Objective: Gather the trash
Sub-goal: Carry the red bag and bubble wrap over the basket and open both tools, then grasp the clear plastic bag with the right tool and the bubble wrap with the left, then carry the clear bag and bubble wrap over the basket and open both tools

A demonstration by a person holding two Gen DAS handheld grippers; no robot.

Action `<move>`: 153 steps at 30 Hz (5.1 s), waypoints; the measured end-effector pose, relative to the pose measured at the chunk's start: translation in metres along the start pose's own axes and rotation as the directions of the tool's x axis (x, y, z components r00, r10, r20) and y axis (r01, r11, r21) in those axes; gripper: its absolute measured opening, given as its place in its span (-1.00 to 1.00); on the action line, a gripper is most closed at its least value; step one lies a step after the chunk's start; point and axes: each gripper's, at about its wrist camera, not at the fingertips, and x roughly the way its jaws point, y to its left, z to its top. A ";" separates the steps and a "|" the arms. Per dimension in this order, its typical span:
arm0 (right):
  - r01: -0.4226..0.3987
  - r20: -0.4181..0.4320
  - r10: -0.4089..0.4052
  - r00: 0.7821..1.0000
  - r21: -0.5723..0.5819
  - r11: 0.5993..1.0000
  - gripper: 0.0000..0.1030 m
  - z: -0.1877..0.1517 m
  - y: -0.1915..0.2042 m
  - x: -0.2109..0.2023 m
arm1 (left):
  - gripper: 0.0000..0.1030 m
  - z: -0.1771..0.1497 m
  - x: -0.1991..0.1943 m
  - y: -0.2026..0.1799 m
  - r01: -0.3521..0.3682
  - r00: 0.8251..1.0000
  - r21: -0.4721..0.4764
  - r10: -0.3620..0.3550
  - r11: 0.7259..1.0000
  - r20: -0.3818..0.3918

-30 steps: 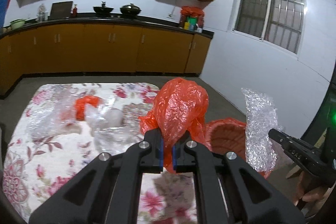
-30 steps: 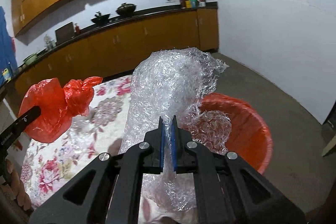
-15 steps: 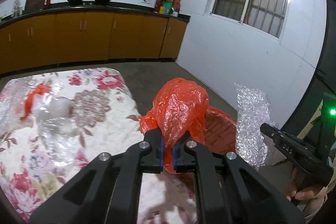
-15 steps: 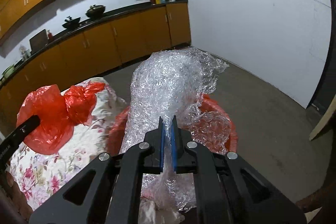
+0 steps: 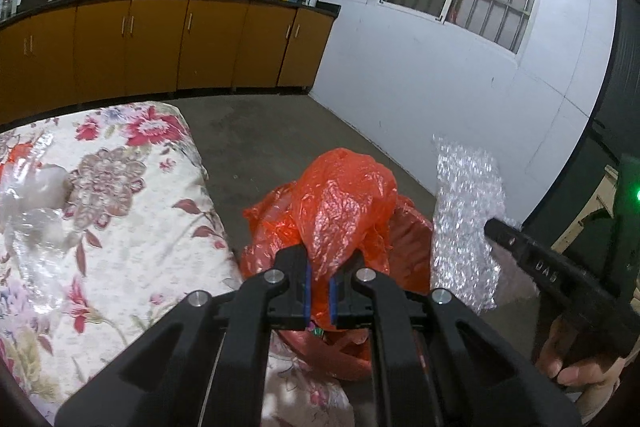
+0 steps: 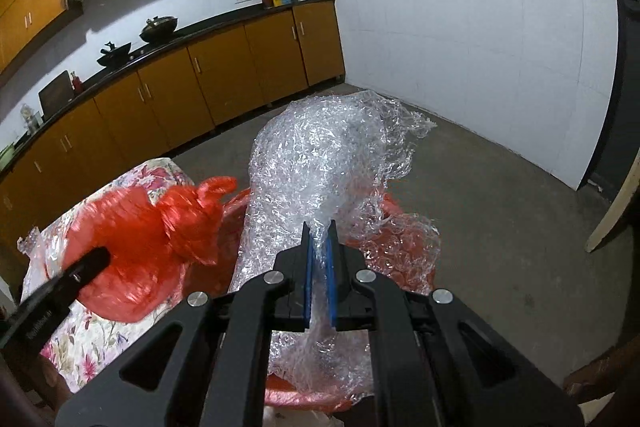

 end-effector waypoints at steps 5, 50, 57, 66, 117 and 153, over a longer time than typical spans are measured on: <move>-0.029 -0.003 0.029 1.000 0.016 0.999 -0.62 0.000 -0.003 0.005 | -0.51 -0.006 0.012 0.001 -0.006 1.000 -0.007 0.006 1.000 -0.023; -0.261 -0.004 0.276 0.961 -0.344 0.902 0.88 -0.041 0.196 -0.009 | 0.73 -0.066 -0.166 0.242 -0.619 0.761 -0.285 0.648 0.732 0.012; -0.400 -0.108 0.391 0.914 -0.398 0.825 0.78 -0.065 0.272 0.010 | 0.74 -0.076 -0.199 0.290 -0.671 0.699 -0.354 0.715 0.651 -0.012; -0.469 -0.239 0.404 0.883 -0.425 0.774 0.56 -0.099 0.349 0.051 | 0.73 -0.084 -0.226 0.331 -0.703 0.653 -0.398 0.757 0.589 -0.033; -0.396 -0.259 0.330 0.908 -0.265 0.879 -0.76 -0.074 0.220 0.023 | -0.89 -0.038 -0.158 0.327 -0.557 0.829 -0.262 0.547 0.788 -0.117; -0.220 -0.052 0.216 0.975 -0.087 0.972 -0.76 -0.024 0.079 -0.039 | -0.89 0.005 -0.114 0.103 -0.177 0.984 -0.055 0.177 0.983 -0.013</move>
